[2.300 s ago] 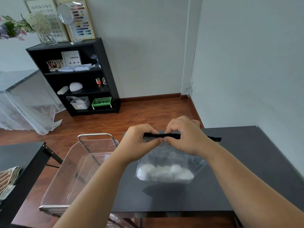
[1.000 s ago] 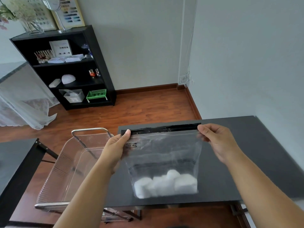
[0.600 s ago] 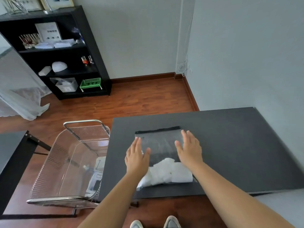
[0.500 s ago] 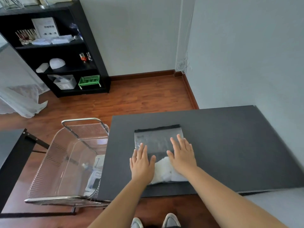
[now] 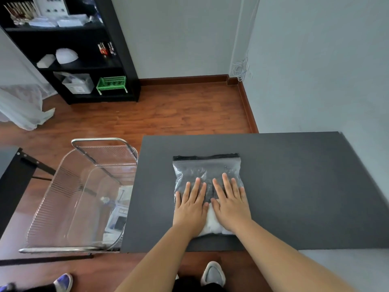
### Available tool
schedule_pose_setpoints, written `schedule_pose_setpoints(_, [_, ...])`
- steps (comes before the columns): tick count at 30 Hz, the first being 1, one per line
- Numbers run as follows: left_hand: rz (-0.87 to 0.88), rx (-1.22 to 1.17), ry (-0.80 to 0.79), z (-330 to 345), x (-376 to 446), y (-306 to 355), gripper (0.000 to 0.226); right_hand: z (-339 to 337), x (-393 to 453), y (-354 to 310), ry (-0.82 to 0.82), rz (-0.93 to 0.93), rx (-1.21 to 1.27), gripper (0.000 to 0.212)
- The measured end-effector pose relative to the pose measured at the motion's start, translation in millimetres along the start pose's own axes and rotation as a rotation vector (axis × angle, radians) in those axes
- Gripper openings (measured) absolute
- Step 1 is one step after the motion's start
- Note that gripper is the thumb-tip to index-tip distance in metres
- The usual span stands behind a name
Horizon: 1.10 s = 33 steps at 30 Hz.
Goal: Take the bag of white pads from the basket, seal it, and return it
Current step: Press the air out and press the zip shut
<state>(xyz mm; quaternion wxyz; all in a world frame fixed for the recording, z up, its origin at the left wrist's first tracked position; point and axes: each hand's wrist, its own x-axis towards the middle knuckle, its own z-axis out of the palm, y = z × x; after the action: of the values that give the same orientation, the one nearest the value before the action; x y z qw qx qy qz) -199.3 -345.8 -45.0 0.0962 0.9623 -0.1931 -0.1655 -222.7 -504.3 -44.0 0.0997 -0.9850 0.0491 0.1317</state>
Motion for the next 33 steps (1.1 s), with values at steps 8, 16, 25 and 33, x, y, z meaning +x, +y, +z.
schedule_pose_setpoints(8, [0.009,0.02,-0.016,-2.6,1.6,1.7,0.056,0.9,2.2,-1.6,-0.012,0.006,-0.015,0.061])
schedule_pose_setpoints(16, [0.0,0.021,-0.019,-2.5,1.6,4.1,0.057,2.6,0.3,-0.4,-0.013,0.018,0.011,0.059])
schedule_pose_setpoints(25, [0.004,0.032,-0.034,-5.7,1.0,5.1,0.056,-0.1,1.2,-0.5,-0.035,0.015,0.01,0.059])
schedule_pose_setpoints(33, [0.004,0.046,-0.057,-9.2,1.6,6.6,0.057,-3.8,2.3,-1.9,-0.061,0.018,0.004,0.059])
